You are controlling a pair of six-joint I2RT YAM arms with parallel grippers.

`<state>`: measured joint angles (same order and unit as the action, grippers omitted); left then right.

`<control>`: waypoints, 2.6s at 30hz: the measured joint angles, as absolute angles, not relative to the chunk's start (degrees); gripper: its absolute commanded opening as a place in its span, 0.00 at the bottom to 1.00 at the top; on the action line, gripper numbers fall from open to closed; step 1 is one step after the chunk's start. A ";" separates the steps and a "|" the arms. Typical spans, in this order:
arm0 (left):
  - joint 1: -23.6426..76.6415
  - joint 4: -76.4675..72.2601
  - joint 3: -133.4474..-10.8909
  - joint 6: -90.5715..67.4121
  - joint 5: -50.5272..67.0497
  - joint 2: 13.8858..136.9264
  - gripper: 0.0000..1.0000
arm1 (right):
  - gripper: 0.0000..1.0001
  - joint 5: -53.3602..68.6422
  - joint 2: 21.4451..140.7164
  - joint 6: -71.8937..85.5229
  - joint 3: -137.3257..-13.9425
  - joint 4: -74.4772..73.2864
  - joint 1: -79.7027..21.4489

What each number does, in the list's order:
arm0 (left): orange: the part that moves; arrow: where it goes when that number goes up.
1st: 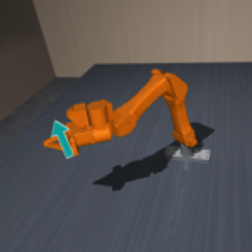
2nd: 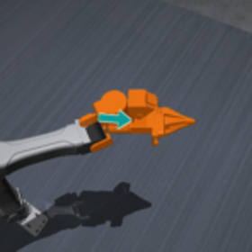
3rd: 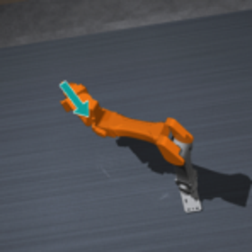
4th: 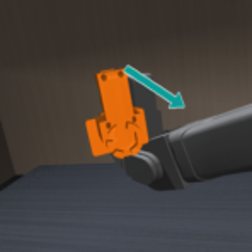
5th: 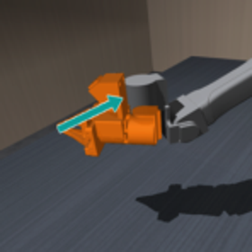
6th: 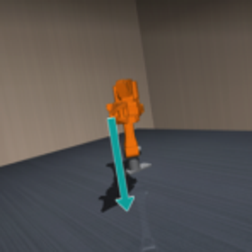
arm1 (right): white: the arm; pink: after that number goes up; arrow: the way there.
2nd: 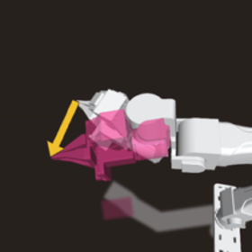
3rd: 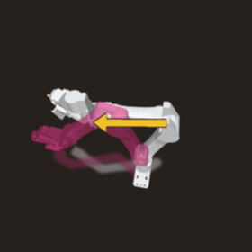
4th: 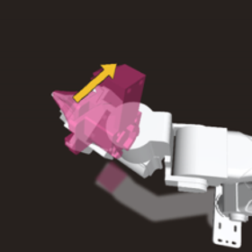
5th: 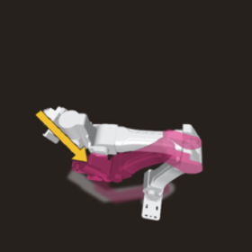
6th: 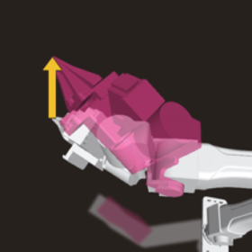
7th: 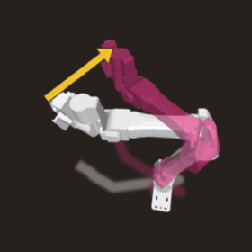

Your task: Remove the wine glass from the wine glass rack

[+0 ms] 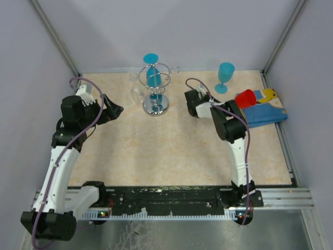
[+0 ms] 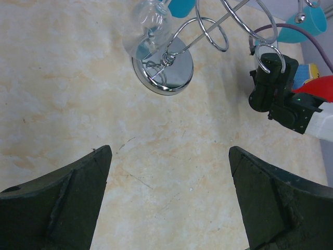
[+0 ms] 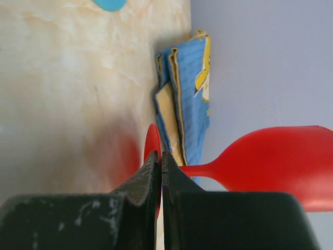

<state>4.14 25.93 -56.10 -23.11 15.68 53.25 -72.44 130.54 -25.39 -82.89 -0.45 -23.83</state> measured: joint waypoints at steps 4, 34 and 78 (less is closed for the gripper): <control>4.14 25.93 -56.05 -23.09 15.68 53.39 1.00 | 0.00 -72.47 133.71 -31.57 -82.89 4.80 -23.86; 4.14 26.04 -56.01 -22.02 14.57 53.63 1.00 | 0.14 -69.38 139.41 -49.65 -85.54 24.18 -20.08; 4.14 25.47 -56.99 -23.33 14.17 54.06 0.87 | 0.00 -56.25 129.12 -14.79 -83.50 -7.60 -32.03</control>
<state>4.14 25.47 -56.99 -23.33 14.17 54.06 -56.25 129.12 -14.79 -83.50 -7.60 -32.03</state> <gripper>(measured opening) 0.973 0.005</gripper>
